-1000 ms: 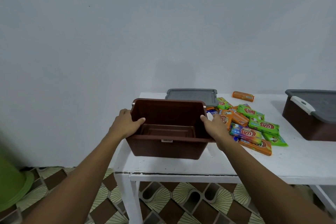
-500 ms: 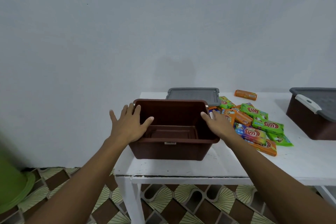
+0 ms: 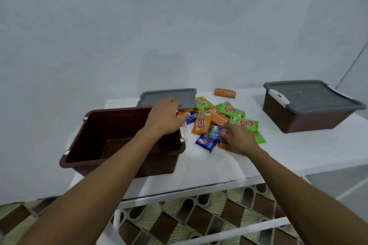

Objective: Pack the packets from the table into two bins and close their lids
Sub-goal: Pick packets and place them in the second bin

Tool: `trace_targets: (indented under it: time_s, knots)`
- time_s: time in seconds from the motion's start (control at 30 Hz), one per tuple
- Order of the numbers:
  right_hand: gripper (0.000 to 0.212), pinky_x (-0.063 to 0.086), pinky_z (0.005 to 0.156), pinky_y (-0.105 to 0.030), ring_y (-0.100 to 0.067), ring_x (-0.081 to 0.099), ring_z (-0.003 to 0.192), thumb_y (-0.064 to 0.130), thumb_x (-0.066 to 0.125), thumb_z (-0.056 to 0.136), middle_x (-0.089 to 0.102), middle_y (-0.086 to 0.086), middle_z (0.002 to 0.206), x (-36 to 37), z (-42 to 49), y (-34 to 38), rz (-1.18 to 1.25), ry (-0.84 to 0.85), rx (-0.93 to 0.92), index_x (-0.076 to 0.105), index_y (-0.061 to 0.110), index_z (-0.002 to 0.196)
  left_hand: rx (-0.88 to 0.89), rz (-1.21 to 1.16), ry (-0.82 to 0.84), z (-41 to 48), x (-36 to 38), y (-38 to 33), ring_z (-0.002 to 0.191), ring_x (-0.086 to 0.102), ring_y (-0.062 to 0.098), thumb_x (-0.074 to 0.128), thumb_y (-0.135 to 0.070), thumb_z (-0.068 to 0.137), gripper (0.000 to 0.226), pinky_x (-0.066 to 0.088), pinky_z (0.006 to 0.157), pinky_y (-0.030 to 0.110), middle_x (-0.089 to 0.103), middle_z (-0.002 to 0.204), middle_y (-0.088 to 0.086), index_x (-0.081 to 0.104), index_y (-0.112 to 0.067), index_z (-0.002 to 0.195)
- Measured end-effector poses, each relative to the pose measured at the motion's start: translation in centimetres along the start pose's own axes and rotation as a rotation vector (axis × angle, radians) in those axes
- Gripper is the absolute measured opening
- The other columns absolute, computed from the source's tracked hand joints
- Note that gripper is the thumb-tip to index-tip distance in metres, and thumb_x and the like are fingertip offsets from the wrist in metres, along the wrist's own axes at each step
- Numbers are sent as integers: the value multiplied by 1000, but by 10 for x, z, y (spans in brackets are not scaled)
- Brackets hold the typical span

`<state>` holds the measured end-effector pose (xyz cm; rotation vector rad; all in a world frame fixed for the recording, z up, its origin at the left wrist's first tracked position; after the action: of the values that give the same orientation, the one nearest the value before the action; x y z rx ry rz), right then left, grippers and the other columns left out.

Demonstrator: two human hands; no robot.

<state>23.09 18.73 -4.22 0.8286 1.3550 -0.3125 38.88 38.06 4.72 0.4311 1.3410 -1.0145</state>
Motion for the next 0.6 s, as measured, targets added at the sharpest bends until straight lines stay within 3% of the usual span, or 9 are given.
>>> trace_targets:
  time_s: [0.1,0.2,0.27,0.3,0.4,0.5,0.6]
  knots:
    - [61,49,91,-49,-29,55,113,53,67,76,61,-3,126,5,10,-11,-76,66,-35,51,31,131,-15,-90,46,25,18,-41,119,50,23,53,-49,92,50,42,93,36,54,130,7,56,-13,127]
    - [65,51,88,-43,-26,56,107,58,68,75,61,-6,122,2,24,-27,-75,132,-43,53,21,126,-47,-179,85,49,37,-67,91,56,21,54,-41,93,30,39,69,31,62,102,7,60,-13,101]
    - [60,51,85,-36,-24,58,103,48,76,75,61,-7,116,-6,31,-40,-40,211,-34,56,13,120,-101,-170,107,59,54,-78,78,52,23,53,-39,93,27,32,56,31,55,80,4,53,-13,84]
    - [56,50,83,-35,-24,58,102,41,78,75,61,-7,115,-12,34,-48,-10,227,-37,57,11,117,-135,-159,144,62,66,-82,79,52,25,53,-39,93,28,30,55,31,53,79,4,54,-12,87]
    - [42,54,85,-42,-27,62,98,25,78,76,63,-10,111,-25,40,-73,176,246,-44,60,8,110,-311,-273,263,71,111,-83,108,55,34,50,-41,93,54,42,76,34,57,120,18,46,-3,131]
    - [31,58,84,-46,-27,69,92,10,74,78,70,-10,105,-34,40,-95,464,305,0,65,11,107,-565,-411,233,73,142,-68,124,47,39,45,-44,91,66,42,101,50,45,141,21,28,-7,144]
    - [34,60,80,-42,-24,71,90,6,73,80,71,-8,106,-36,42,-106,579,362,-7,63,14,111,-699,-377,216,71,158,-55,131,40,41,50,-41,94,70,40,104,55,40,146,21,19,-9,149]
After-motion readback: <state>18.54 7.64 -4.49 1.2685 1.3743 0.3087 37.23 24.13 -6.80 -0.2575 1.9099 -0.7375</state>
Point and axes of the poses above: each hand's wrist, its own z-axis towards the middle knuckle, its own x-axis out of the palm, y = z × x, the point moved 4 cm from there along z, towards the middle knuckle
